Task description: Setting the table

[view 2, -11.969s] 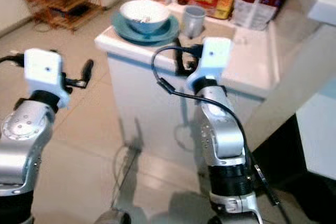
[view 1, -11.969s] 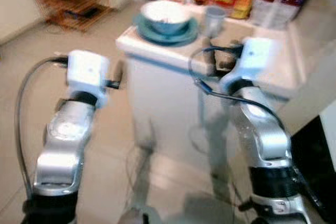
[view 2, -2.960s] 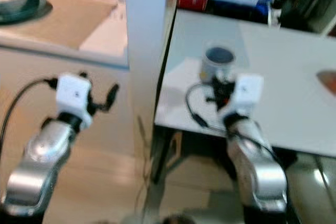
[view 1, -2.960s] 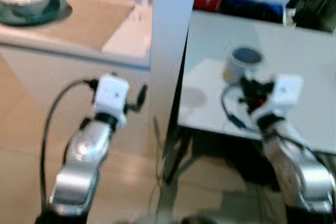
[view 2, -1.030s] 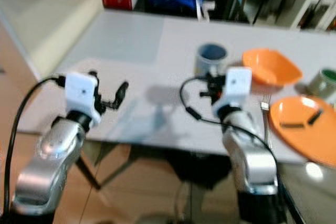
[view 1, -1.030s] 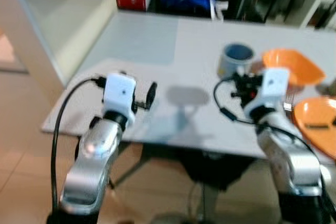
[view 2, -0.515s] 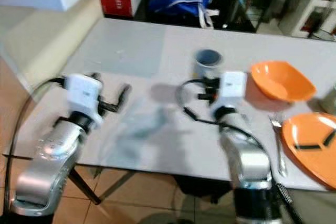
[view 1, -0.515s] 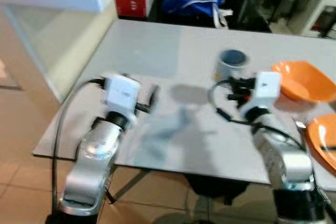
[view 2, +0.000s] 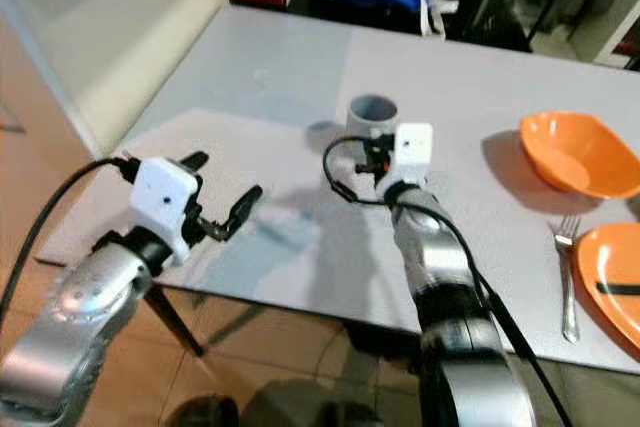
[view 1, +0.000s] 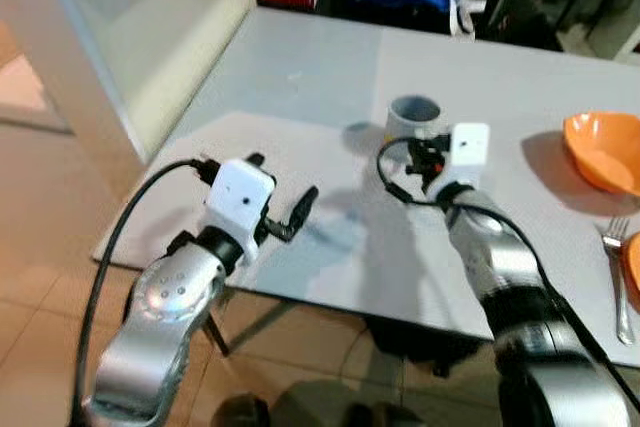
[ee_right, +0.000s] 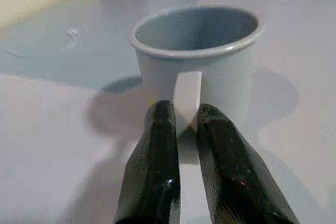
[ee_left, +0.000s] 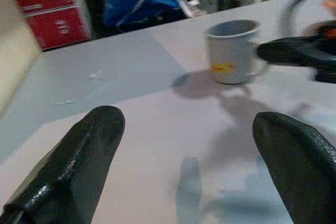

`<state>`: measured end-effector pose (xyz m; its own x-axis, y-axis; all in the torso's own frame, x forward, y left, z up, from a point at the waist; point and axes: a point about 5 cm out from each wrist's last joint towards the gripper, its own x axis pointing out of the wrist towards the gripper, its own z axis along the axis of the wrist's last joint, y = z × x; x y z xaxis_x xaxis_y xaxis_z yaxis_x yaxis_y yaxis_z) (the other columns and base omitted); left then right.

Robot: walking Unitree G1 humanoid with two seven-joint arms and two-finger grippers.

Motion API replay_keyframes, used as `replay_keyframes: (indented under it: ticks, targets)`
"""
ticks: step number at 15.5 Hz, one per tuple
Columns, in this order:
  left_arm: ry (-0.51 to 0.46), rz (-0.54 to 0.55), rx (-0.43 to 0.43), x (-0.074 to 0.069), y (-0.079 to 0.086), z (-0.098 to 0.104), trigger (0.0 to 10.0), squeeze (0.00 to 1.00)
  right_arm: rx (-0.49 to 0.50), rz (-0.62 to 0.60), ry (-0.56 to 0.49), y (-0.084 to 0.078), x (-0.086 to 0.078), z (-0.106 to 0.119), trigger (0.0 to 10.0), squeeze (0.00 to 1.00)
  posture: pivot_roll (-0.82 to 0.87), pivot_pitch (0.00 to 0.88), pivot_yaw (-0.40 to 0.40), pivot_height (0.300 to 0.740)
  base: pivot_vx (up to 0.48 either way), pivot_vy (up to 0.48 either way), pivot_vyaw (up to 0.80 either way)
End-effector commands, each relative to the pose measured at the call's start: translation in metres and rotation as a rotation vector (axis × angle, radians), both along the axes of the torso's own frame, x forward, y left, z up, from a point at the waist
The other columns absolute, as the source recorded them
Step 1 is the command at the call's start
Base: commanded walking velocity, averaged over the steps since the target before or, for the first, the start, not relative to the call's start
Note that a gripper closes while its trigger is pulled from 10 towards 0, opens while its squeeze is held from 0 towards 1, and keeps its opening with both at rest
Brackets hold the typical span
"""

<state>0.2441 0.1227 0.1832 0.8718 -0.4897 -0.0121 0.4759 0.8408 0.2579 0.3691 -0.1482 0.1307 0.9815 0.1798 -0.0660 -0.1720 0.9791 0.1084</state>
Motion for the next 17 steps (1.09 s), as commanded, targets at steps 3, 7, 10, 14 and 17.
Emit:
replay_keyframes:
  ticks: [3, 7, 10, 14, 17]
  targets:
    - [0.013, -0.064, -0.032, -0.018, -0.004, 0.006, 10.0, 0.00, -0.037, -0.073, 0.004, -0.010, 0.007, -0.002, 10.0, 0.00, 0.06, 0.267, -0.106, 0.740, 0.000, 0.000, 0.00]
    - [0.072, -0.186, -0.091, -0.034, -0.014, 0.007, 10.0, 0.00, -0.038, -0.161, 0.019, -0.029, 0.009, -0.006, 10.0, 0.00, 0.06, 0.287, -0.114, 0.740, 0.000, 0.000, 0.00]
    - [0.068, -0.157, -0.076, -0.029, -0.011, 0.007, 10.0, 0.00, 0.007, -0.098, -0.010, -0.045, -0.001, -0.008, 10.0, 0.00, 0.04, 0.275, -0.093, 0.740, 0.000, 0.000, 0.00]
    - [0.063, -0.184, -0.064, -0.021, -0.013, 0.009, 10.0, 0.00, 0.046, -0.067, -0.009, -0.062, -0.009, -0.005, 10.0, 0.00, 0.04, 0.240, -0.080, 0.740, 0.000, 0.000, 0.00]
    - [0.063, -0.185, -0.055, -0.019, -0.012, 0.009, 10.0, 0.00, 0.038, -0.035, -0.009, -0.069, -0.014, 0.000, 10.0, 0.00, 0.03, 0.226, -0.073, 0.740, 0.000, 0.000, 0.00]
